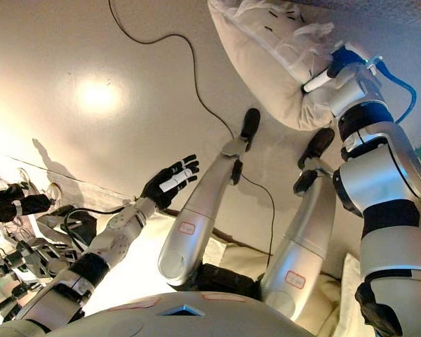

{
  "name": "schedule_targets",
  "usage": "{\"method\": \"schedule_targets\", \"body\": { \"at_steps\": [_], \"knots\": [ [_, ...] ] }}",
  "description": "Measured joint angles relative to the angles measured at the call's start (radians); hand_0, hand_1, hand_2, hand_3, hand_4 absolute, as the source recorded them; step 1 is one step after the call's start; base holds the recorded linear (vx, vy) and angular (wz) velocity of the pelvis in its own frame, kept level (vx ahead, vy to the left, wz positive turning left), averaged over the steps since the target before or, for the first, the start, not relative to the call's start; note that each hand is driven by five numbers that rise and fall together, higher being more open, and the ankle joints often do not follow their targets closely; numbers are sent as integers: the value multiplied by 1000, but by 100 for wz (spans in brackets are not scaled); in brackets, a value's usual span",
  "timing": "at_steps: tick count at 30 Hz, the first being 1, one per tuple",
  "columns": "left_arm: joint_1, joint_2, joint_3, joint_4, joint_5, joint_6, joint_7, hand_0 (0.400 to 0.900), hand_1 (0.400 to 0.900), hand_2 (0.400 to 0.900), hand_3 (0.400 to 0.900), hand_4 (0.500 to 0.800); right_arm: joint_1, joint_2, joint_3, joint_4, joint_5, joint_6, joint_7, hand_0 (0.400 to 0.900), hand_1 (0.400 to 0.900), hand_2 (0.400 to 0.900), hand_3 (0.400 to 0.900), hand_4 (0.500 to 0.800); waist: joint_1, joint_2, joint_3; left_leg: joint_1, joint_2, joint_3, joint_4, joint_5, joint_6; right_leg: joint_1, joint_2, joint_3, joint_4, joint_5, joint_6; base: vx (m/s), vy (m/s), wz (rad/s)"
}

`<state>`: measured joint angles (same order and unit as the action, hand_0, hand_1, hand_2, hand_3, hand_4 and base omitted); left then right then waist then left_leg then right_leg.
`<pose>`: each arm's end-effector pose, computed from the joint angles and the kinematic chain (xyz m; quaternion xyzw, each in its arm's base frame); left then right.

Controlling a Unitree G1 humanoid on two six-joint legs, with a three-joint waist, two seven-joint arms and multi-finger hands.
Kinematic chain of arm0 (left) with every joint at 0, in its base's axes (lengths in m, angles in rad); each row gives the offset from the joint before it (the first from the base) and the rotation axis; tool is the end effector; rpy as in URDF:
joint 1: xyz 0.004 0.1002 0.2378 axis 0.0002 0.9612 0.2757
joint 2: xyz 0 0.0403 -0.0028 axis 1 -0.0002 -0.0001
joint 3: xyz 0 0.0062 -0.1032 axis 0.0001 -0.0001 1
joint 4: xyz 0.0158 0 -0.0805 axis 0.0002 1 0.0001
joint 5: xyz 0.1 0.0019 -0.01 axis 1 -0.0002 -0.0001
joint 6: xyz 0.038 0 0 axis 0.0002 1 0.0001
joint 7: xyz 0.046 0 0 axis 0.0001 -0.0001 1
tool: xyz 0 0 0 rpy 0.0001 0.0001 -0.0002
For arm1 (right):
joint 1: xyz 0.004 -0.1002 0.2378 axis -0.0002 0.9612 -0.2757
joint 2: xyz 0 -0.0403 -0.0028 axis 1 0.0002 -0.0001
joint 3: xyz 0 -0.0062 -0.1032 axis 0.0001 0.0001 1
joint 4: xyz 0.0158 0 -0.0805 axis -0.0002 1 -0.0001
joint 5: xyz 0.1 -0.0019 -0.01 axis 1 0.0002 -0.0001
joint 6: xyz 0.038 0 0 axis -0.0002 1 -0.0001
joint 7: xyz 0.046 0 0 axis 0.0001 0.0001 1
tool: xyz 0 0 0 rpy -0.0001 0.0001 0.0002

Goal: Pick up the pillow and put it on the sofa.

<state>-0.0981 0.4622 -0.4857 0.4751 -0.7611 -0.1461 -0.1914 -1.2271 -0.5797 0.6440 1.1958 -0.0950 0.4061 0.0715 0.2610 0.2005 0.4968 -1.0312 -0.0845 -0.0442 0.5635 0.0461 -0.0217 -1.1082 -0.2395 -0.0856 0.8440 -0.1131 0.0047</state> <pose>0.1913 0.1941 -0.0237 -0.1020 0.1984 -0.1636 0.9610 0.3649 -0.2391 0.1949 -0.4882 0.2205 -0.0984 0.8386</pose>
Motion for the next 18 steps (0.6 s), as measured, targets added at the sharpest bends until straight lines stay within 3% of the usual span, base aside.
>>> {"method": "schedule_targets", "body": {
  "at_steps": [1, 3, 10, 18],
  "knots": [
    [4, 6, 6, -9, -1, -8, -1, 900, 900, 900, 900, 800, -6, -12, 0, 1, 0, -5, -1, 400, 400, 400, 400, 500, 5, 2, -1, -15, -3, -2, 16, -1, -4, -1, 4, 3, 10, -55, 8, 5, 7, -8],
    [12, 10, 12, -14, -1, -11, -2, 900, 900, 900, 900, 800, -9, -27, 0, 1, 0, -35, -19, 400, 400, 400, 400, 500, 23, 7, -5, -28, -2, -10, 17, 0, -8, -17, 5, -6, -3, -54, 6, -1, 5, -7],
    [51, 12, 16, -22, -1, -11, -10, 900, 900, 900, 900, 800, 12, -35, 0, 1, 4, -92, -23, 400, 400, 400, 400, 500, 22, 7, -5, -16, -5, -6, 18, 0, -4, 5, 1, -8, -26, -35, 8, -12, -6, -6],
    [50, 12, 20, -11, -1, -3, -8, 900, 900, 900, 900, 800, 85, -39, -3, -22, 13, -159, -21, 400, 400, 400, 400, 500, 17, 7, -5, 123, 10, 0, -49, 2, 3, 147, 18, -16, -113, -15, 12, 2, -18, -11]
  ]
}}
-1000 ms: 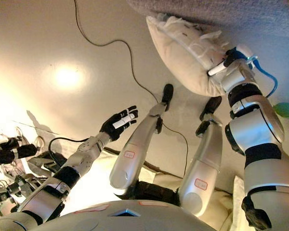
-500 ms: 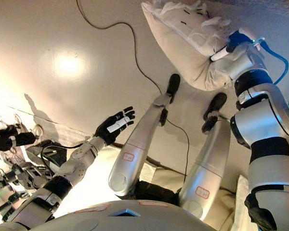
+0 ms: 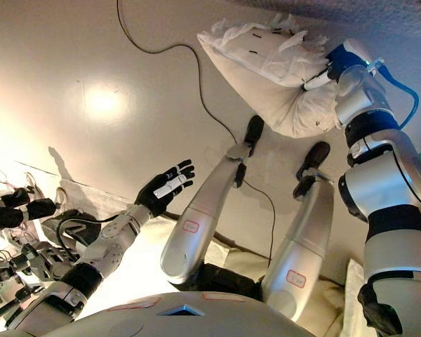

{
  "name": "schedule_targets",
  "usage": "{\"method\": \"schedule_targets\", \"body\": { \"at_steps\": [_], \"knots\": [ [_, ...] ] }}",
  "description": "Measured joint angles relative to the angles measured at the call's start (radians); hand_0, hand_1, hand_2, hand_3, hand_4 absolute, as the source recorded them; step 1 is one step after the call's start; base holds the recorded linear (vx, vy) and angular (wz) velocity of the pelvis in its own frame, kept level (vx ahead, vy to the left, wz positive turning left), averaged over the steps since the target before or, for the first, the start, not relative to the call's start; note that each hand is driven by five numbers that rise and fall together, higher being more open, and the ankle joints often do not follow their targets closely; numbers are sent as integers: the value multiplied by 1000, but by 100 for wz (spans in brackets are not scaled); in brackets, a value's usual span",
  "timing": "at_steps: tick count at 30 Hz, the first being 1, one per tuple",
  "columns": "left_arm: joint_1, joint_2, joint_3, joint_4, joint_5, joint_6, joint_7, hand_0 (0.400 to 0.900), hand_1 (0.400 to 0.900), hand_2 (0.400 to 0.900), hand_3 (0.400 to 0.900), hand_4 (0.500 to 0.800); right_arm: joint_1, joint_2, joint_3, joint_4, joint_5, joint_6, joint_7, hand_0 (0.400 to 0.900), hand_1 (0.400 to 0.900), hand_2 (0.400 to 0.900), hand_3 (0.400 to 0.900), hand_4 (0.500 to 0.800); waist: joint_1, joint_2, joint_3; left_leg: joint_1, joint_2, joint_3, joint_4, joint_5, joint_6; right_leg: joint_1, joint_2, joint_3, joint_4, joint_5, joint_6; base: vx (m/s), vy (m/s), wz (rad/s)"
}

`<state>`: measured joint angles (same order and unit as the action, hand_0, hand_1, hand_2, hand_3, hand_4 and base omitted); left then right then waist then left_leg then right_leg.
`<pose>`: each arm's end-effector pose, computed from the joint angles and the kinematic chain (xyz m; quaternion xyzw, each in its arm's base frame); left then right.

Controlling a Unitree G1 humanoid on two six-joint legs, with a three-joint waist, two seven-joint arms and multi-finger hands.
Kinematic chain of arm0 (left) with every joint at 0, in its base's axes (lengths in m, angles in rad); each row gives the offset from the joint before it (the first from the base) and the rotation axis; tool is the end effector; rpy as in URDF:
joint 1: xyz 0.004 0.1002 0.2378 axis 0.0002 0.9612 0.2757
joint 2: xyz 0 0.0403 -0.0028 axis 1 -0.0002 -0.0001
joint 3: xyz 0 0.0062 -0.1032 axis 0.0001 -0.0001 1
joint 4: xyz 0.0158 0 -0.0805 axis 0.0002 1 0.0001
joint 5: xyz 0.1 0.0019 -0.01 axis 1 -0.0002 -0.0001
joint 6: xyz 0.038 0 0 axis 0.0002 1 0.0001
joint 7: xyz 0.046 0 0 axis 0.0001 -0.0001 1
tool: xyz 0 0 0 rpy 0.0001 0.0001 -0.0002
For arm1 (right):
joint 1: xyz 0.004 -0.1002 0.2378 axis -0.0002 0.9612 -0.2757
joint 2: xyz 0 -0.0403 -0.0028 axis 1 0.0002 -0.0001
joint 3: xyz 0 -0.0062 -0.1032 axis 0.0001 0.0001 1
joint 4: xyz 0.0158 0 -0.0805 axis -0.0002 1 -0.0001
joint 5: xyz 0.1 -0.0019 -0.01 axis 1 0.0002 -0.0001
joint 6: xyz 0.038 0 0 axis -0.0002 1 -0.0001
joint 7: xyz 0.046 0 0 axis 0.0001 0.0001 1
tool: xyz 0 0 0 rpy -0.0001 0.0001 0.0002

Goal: Pick up the pillow and put it on the sofa.

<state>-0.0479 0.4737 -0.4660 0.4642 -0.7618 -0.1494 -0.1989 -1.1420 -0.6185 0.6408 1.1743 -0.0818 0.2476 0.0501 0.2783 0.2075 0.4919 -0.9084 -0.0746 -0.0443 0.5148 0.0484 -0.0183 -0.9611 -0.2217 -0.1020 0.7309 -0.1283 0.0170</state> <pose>0.1795 0.2014 -0.0287 -0.1057 0.2101 -0.1517 0.9600 0.3581 -0.2513 0.1759 -0.4989 0.1836 -0.0705 0.8441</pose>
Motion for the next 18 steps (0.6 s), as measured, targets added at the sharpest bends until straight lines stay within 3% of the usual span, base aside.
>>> {"method": "schedule_targets", "body": {
  "at_steps": [4, 11, 14, 18],
  "knots": [
    [0, -1, 4, 48, 1, 23, 1, 900, 900, 900, 900, 800, 75, -7, 0, -12, 9, -22, 26, 400, 400, 400, 400, 500, -16, 0, 0, 127, 8, 6, -87, 17, 7, 121, 0, -16, -84, 23, 9, 35, -22, -11],
    [-13, -47, 105, 283, 63, 115, -5, 900, 900, 900, 900, 800, 259, -69, 0, -193, 11, -89, 169, 400, 400, 400, 400, 500, -91, -8, 5, 398, 32, 19, -245, 31, 18, 405, 19, -69, -276, 74, 30, 46, -81, -11],
    [-26, -77, 159, 384, 122, 137, -9, 900, 900, 900, 900, 800, 345, -109, 0, -330, 30, -103, 233, 400, 400, 400, 400, 500, -118, -28, 14, 538, 49, 22, -337, 49, 16, 543, 39, -78, -366, 96, 32, 181, -107, -6],
    [-18, -91, 242, 481, 181, 159, -6, 900, 900, 900, 900, 800, 455, -125, -38, -557, 49, -117, 319, 400, 400, 400, 400, 500, -157, -97, -1, 705, 85, 26, -456, 65, -1, 716, 75, -105, -510, 126, 30, 202, -106, -5]
  ]
}}
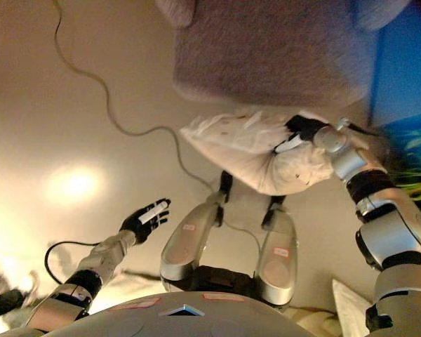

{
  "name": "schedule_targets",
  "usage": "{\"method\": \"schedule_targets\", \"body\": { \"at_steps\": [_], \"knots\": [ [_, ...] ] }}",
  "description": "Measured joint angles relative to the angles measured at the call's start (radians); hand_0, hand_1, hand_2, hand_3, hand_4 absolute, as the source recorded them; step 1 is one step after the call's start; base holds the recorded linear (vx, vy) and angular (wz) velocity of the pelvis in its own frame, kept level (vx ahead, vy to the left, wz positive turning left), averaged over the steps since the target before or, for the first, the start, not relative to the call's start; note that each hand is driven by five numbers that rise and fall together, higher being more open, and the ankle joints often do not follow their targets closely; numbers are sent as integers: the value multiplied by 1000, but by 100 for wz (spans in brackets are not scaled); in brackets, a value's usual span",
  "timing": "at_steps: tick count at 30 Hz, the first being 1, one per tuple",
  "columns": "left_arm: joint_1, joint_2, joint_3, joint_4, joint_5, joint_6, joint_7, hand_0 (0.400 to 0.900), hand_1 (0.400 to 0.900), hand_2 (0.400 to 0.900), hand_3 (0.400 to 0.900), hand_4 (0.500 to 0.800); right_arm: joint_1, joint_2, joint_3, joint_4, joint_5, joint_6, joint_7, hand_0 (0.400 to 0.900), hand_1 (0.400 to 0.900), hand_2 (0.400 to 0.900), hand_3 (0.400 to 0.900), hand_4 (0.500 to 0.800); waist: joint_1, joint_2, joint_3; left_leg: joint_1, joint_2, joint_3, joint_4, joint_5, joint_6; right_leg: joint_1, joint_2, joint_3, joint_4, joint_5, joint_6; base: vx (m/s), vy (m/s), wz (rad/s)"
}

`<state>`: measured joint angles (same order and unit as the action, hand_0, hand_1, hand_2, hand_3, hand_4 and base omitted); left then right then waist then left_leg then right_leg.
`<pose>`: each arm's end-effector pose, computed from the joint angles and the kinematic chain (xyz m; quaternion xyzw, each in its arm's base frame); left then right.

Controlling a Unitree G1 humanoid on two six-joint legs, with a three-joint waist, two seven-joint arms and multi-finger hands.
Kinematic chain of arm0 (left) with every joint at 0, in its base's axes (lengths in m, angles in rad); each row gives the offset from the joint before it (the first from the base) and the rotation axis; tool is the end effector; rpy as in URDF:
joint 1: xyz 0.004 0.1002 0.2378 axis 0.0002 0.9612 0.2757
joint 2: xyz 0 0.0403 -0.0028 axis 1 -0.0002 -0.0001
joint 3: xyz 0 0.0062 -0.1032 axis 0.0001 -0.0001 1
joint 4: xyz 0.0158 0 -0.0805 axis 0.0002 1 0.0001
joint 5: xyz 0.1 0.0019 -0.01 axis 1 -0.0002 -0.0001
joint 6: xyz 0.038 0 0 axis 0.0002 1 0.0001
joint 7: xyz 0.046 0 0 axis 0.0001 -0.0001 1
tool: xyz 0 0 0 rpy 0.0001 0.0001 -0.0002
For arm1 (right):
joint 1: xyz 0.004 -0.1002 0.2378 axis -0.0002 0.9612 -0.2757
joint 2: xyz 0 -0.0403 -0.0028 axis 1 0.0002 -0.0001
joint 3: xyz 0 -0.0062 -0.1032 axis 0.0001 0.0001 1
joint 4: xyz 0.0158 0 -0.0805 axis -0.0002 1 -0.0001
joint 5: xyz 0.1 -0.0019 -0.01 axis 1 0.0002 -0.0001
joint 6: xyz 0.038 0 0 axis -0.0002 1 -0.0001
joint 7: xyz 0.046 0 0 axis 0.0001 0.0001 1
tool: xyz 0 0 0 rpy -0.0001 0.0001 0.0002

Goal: Pick up the pillow and put it on the sofa.

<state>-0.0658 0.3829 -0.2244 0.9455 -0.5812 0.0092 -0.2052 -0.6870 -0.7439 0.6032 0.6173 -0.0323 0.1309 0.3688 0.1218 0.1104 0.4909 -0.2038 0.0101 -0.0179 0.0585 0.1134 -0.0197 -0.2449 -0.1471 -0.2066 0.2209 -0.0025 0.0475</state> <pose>0.1396 0.2484 -0.0782 -0.0802 0.4174 0.0194 0.9050 0.3079 -0.2435 0.1065 -0.4679 0.1931 0.2158 0.8350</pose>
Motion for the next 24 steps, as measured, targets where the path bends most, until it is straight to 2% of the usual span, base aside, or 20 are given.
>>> {"method": "schedule_targets", "body": {
  "at_steps": [4, 7, 11, 15, 19, 22, 24],
  "knots": [
    [11, -3, 35, 49, 70, 22, 1, 900, 900, 900, 900, 800, 54, -12, -84, -122, 57, -32, 95, 400, 400, 400, 400, 500, -20, -81, -56, 90, 29, 10, -72, 7, -16, 102, 38, -14, -103, 25, -14, 211, -89, -1],
    [18, -29, 68, 100, 121, 26, 0, 900, 900, 900, 900, 800, 64, -32, -151, -171, 108, -32, 178, 400, 400, 400, 400, 500, -35, -107, -119, 151, 38, 9, -116, 7, -21, 175, 54, -22, -172, 37, -14, 161, -43, 0],
    [34, -47, 73, 151, 196, 31, 0, 900, 900, 900, 900, 800, 58, -83, -186, -181, 172, -31, 295, 400, 400, 400, 400, 500, -34, -113, -199, 211, 38, 18, -139, -6, -26, 283, 67, -38, -280, 62, -8, 133, -25, 5],
    [56, -51, 79, 186, 245, 36, -1, 900, 900, 900, 900, 800, 37, -111, -186, -183, 222, -16, 387, 400, 400, 400, 400, 500, -32, -116, -255, 243, 41, 21, -139, -16, -30, 334, 80, -50, -308, 62, -9, 92, -6, 12],
    [94, -62, 79, 202, 271, 43, -4, 900, 900, 900, 900, 800, -5, -120, -184, -172, 281, 19, 428, 400, 400, 400, 400, 500, -32, -118, -286, 264, 46, 22, -139, -17, -32, 355, 83, -49, -308, 60, -8, 118, -9, 8],
    [122, -70, 79, 219, 283, 50, -6, 900, 900, 900, 900, 800, -55, -118, -174, -95, 345, 37, 437, 400, 400, 400, 400, 500, -25, -121, -308, 282, 45, 20, -140, -18, -33, 375, 81, -53, -308, 58, -5, 135, -16, 15],
    [133, -70, 79, 226, 305, 53, -5, 900, 900, 900, 900, 800, -85, -118, -174, -20, 387, 62, 448, 400, 400, 400, 400, 500, -4, -125, -324, 290, 46, 19, -140, -19, -34, 383, 81, -53, -308, 57, -6, 119, -22, 19]
  ]
}}
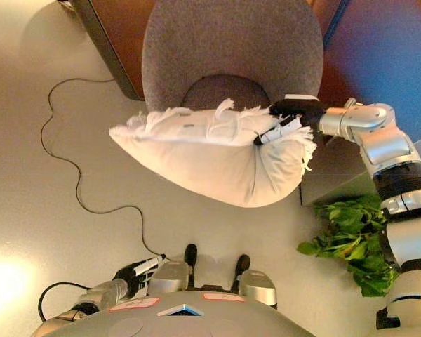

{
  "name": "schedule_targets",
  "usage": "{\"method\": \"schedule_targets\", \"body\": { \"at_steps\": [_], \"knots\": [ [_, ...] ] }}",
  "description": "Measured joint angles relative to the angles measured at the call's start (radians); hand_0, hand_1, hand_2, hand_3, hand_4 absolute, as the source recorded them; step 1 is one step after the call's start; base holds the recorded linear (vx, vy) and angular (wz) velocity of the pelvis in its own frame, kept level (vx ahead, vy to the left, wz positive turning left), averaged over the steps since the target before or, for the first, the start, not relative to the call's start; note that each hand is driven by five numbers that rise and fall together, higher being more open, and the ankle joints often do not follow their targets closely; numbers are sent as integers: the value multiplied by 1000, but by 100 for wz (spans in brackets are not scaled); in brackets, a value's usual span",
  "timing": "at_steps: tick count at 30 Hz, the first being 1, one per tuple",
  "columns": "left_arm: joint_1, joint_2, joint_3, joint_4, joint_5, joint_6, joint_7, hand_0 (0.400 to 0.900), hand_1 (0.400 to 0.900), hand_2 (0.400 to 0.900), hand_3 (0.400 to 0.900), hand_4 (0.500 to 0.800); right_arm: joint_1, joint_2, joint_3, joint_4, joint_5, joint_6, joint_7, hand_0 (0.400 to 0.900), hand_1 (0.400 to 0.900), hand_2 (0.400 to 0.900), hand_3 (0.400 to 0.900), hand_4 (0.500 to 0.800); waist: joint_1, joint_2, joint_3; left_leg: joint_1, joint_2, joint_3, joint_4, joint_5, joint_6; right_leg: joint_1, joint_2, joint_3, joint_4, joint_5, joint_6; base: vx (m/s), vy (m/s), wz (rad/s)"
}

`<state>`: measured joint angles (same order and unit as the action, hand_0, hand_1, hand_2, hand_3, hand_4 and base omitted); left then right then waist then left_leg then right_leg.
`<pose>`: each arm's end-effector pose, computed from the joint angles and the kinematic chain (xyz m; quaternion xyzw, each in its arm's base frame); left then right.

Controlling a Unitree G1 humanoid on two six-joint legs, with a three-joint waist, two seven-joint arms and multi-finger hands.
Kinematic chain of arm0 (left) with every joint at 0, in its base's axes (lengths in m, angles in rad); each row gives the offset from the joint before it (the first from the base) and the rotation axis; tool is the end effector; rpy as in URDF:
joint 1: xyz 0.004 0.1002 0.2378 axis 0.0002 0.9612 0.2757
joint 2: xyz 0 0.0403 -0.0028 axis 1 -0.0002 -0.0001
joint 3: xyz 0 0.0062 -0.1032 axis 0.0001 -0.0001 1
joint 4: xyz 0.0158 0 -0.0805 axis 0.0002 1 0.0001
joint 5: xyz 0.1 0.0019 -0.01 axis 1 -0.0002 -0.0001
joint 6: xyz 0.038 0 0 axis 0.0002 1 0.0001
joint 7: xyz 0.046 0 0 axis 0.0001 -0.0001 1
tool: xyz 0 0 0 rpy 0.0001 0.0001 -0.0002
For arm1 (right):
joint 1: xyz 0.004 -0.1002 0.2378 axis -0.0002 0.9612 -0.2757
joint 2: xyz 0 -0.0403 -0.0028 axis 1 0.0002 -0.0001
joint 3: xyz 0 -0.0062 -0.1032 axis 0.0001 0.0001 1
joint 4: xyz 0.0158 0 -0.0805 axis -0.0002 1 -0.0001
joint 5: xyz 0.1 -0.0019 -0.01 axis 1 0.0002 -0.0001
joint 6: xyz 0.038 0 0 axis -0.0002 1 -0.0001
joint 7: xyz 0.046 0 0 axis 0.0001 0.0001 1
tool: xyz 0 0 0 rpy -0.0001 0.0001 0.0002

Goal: Pick up the pillow and put it on the sofa.

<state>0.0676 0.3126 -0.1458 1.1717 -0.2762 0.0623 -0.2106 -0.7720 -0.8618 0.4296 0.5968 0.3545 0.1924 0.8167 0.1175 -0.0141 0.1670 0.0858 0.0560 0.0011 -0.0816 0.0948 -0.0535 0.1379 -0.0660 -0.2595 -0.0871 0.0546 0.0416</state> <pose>0.0536 0.2483 -0.1109 -0.0128 0.5995 0.0254 0.7999 0.3145 -0.2795 0.1697 -0.2571 0.1826 0.3384 0.8866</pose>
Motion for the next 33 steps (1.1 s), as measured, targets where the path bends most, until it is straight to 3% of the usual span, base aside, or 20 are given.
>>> {"method": "schedule_targets", "body": {
  "at_steps": [10, 17, 24, 25, 26, 30, 33],
  "knots": [
    [29, 5, -35, 6, 7, -23, -27, 900, 900, 900, 900, 800, -93, 27, 0, 344, 65, 73, -27, 400, 400, 400, 400, 500, 89, 21, -39, -45, -7, -71, 1, 27, 0, -12, -3, -66, 0, -2, -3, 1, -42, 22],
    [28, 8, -69, -14, -6, -60, -48, 900, 900, 900, 900, 800, -215, 27, 1, 565, 66, 111, -153, 400, 400, 400, 400, 500, 135, 113, -4, -145, -11, -121, 1, 69, -1, -91, 1, -91, 1, 15, -13, -167, -34, 17],
    [36, 16, -69, -80, -52, -90, -57, 900, 900, 900, 900, 800, -296, 25, -1, 681, 81, 145, -281, 400, 400, 400, 400, 500, 136, 183, 51, -183, -15, -146, 1, 79, -3, -118, 0, -115, 1, 16, -15, -106, -5, 9],
    [35, 16, -69, -90, -62, -97, -59, 900, 900, 900, 900, 800, -319, 20, -3, 693, 83, 152, -307, 845, 845, 845, 845, 767, 135, 189, 56, -188, -15, -145, 1, 80, -4, -123, 0, -115, 1, 16, -15, -75, 30, 2],
    [34, 16, -70, -97, -80, -104, -60, 900, 900, 900, 900, 800, -339, 16, -4, 699, 83, 156, -355, 900, 900, 900, 900, 800, 132, 194, 63, -191, -15, -146, 1, 80, -5, -125, 0, -116, 1, 16, -15, -57, 32, -4],
    [18, 16, -70, -129, -105, -121, -59, 900, 900, 900, 900, 800, -404, -25, -22, 720, 83, 192, -501, 900, 900, 900, 900, 800, 131, 207, 83, -192, -15, -146, 1, 80, -5, -127, 0, -116, 0, 15, -13, -22, 13, -1],
    [11, 17, -70, -133, -116, -119, -59, 900, 900, 900, 900, 800, -451, -57, -22, 741, 83, 215, -531, 900, 900, 900, 900, 800, 128, 206, 87, -192, -15, -145, 1, 79, -6, -127, 0, -115, 0, 15, -13, 12, -2, -6]
  ]
}}
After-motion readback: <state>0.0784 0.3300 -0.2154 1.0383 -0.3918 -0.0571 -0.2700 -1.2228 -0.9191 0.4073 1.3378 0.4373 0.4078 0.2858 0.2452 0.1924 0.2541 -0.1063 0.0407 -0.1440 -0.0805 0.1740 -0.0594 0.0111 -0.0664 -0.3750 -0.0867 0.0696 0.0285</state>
